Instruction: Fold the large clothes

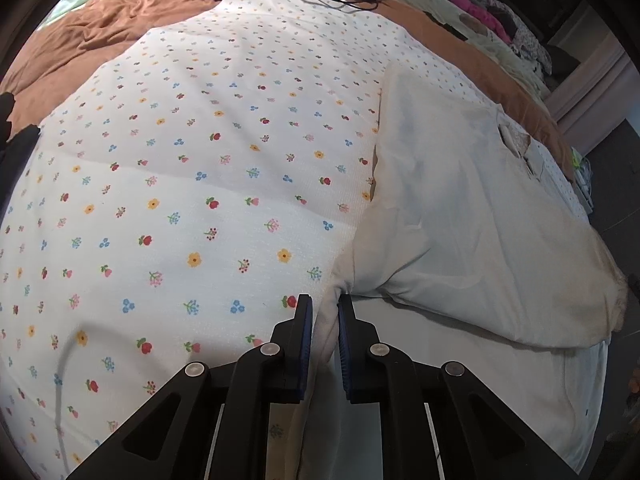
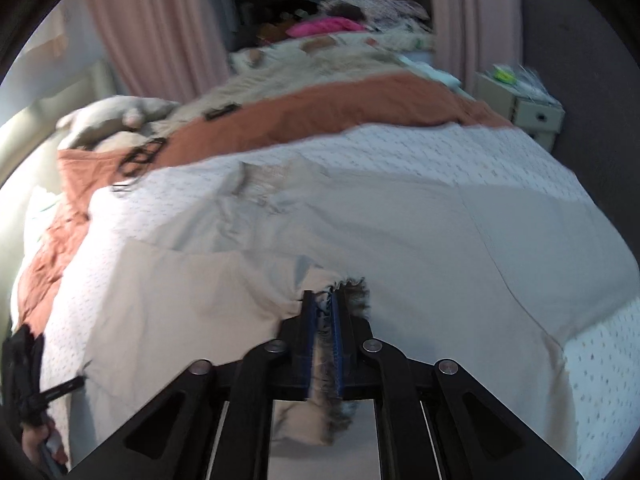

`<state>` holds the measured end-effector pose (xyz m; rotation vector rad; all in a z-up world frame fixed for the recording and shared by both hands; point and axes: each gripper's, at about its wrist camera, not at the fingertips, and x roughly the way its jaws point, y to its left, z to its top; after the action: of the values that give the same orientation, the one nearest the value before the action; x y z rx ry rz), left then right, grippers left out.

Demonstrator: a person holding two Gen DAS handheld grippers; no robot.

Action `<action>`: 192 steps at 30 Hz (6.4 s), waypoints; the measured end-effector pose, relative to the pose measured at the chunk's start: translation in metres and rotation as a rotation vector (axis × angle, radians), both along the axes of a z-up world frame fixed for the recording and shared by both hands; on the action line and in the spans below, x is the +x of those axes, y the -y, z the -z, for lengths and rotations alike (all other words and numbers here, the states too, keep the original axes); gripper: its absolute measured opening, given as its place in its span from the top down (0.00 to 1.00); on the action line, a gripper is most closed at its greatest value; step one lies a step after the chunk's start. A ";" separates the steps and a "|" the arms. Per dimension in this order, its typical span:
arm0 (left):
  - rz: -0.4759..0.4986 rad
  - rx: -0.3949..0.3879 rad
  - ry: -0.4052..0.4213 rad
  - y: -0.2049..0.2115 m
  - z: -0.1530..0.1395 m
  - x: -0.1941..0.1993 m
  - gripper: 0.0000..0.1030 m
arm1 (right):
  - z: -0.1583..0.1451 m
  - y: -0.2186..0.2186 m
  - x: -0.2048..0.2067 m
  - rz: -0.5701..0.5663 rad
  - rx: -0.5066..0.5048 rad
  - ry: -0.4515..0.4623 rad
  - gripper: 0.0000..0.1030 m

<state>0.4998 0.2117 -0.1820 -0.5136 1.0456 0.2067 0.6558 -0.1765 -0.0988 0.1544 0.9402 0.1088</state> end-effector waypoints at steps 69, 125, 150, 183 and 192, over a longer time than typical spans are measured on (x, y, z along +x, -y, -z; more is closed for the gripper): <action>0.252 0.135 0.076 0.187 -0.073 0.076 0.18 | 0.053 0.309 -0.073 0.410 0.340 0.014 0.36; 0.198 0.117 0.064 0.154 -0.075 0.069 0.18 | -0.095 0.262 -0.007 0.217 0.265 0.317 0.95; 0.095 0.065 0.070 0.092 -0.068 0.004 0.18 | 0.003 0.010 -0.003 -0.245 0.204 -0.017 0.84; 0.114 0.137 0.037 0.110 -0.062 0.022 0.18 | 0.095 0.177 -0.011 0.226 0.350 -0.114 0.56; 0.021 0.095 0.052 0.071 -0.070 -0.012 0.18 | 0.039 0.151 -0.009 0.169 0.290 0.007 0.93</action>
<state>0.4877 0.1412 -0.1116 -0.4195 0.9854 0.2224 0.6468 -0.3274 -0.1378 0.5006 0.8977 0.0887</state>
